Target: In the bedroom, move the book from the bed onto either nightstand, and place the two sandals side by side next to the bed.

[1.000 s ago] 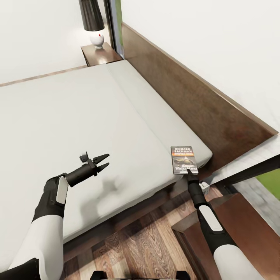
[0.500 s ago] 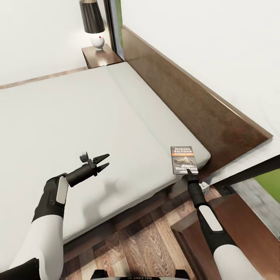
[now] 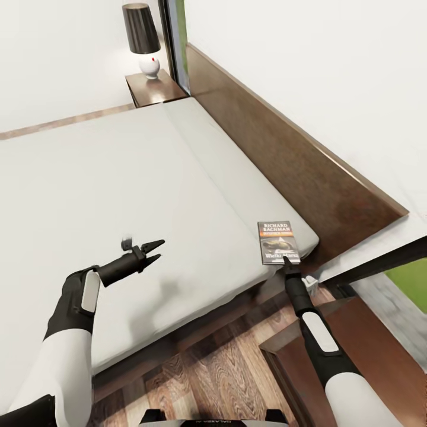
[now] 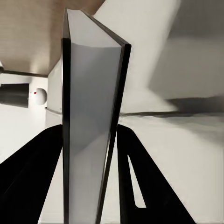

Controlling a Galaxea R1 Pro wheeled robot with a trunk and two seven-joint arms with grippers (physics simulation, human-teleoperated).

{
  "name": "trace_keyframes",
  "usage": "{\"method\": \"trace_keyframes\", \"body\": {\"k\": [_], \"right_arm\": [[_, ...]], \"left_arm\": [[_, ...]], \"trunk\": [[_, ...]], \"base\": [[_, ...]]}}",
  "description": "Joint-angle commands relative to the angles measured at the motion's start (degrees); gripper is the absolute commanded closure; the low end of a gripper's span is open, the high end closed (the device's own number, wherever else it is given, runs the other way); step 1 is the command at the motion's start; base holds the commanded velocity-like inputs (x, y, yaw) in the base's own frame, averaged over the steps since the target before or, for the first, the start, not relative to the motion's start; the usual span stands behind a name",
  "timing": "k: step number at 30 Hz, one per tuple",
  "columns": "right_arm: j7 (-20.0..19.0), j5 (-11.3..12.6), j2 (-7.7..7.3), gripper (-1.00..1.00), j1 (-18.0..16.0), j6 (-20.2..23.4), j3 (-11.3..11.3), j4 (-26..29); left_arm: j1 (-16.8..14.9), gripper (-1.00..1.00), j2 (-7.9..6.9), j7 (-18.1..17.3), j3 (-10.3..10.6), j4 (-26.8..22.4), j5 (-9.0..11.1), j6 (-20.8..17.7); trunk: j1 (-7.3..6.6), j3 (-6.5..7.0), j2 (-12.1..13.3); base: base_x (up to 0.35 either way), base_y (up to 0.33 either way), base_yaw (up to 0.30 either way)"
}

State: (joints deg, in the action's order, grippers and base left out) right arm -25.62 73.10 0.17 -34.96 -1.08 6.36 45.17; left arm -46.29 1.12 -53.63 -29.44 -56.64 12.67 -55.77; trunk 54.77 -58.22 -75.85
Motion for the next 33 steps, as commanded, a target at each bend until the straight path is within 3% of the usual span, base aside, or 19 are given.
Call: {"method": "trace_keyframes", "body": {"k": [1, 4, 5, 6, 9, 13, 18, 20, 27, 33], "right_arm": [[-0.3, 0.5, 0.01, 1.0, 0.0, 0.0, 0.1, -0.1], [-0.3, 0.5, -0.03, 1.0, 0.0, 0.1, -3.8, 1.5], [-0.3, 0.4, -0.06, 1.0, 0.0, 0.2, -8.9, 3.2], [-0.3, 0.4, -0.11, 1.0, 0.0, 0.3, -12.5, 4.2], [-0.3, 0.4, -0.16, 1.0, 0.0, 0.3, -16.3, 5.7], [-0.3, 0.4, -0.17, 1.0, 0.0, 2.0, -17.6, 6.5], [-0.4, 0.4, -1.22, 1.0, 0.0, 21.9, -17.5, 6.9], [-0.4, 0.4, -1.42, 1.0, 0.0, 25.1, -17.5, 7.1], [-0.5, 0.4, -1.85, 1.0, 0.0, 27.2, -17.6, 12.6], [-0.6, 0.5, -2.83, 1.0, 0.0, 27.3, -17.6, 13.5]], "left_arm": [[0.0, -1.0, 0.04, -0.2, -0.2, 0.0, -0.2, -0.2], [0.0, -1.0, -1.04, -0.2, -0.2, 0.0, -0.2, -0.2], [0.0, -1.0, -1.65, -0.2, -0.2, 0.0, -0.2, -0.2], [0.1, -1.0, -1.86, -0.2, -0.2, 0.0, -0.2, -0.2], [0.1, -1.0, -2.09, -0.2, -0.2, 0.0, -0.2, -0.2], [0.3, -1.0, -2.16, -0.2, -0.2, 0.2, -0.2, 0.3], [0.3, -1.0, -2.25, -0.2, -0.2, 0.8, -0.5, 0.5], [0.3, -1.0, -2.26, -0.2, -0.2, 0.8, -0.9, 0.5], [0.3, -1.0, -2.26, -0.2, -0.2, 0.9, -2.5, 0.5], [0.4, -1.0, -2.26, -0.2, -0.2, 0.9, -2.6, 0.4]], "trunk": [[-0.22, 0.16, 0.4], [-0.88, 0.7, 1.6], [-1.1, 0.87, 2.0], [-1.32, 1.05, 2.4], [-1.98, 1.59, 3.6], [-2.86, 2.31, 5.2], [-3.96, 3.21, 7.2], [-4.4, 3.57, 8.0], [-5.93, 4.82, 10.8], [-7.25, 5.9, 13.2]], "base": [[0.0, 0.0, 0.0], [0.0, 0.0, 0.0], [0.0, 0.0, 0.0], [0.0, 0.0, 0.0], [0.0, 0.0, 0.0], [0.0, 0.0, 0.0], [0.0, 0.0, 0.0], [0.0, 0.0, 0.0], [0.0, 0.0, 0.0], [0.0, 0.0, 0.0]]}}
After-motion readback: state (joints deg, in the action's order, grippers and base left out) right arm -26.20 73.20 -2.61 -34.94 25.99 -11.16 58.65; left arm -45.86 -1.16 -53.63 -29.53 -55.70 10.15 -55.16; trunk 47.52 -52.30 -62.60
